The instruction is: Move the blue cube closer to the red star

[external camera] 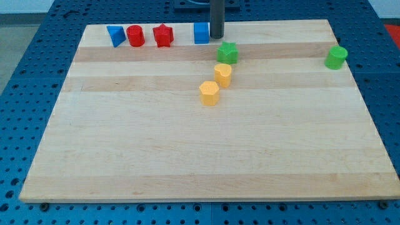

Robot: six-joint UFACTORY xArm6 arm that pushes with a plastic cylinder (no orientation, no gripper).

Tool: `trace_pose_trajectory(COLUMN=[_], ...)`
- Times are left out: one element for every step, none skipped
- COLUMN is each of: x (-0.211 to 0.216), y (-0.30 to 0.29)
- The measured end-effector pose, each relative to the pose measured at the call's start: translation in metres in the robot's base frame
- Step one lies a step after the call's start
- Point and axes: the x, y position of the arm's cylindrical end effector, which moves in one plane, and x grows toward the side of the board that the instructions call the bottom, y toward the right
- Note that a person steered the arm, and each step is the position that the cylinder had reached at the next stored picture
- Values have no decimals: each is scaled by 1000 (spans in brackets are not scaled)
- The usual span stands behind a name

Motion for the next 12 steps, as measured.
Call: trace_pose_trajectory(x=[-12,-2,9,10,10,10,10,10,10,13,16,19], y=[0,-12,-23,-28,-30,-31,-32,-45,-49,-49,-47,-51])
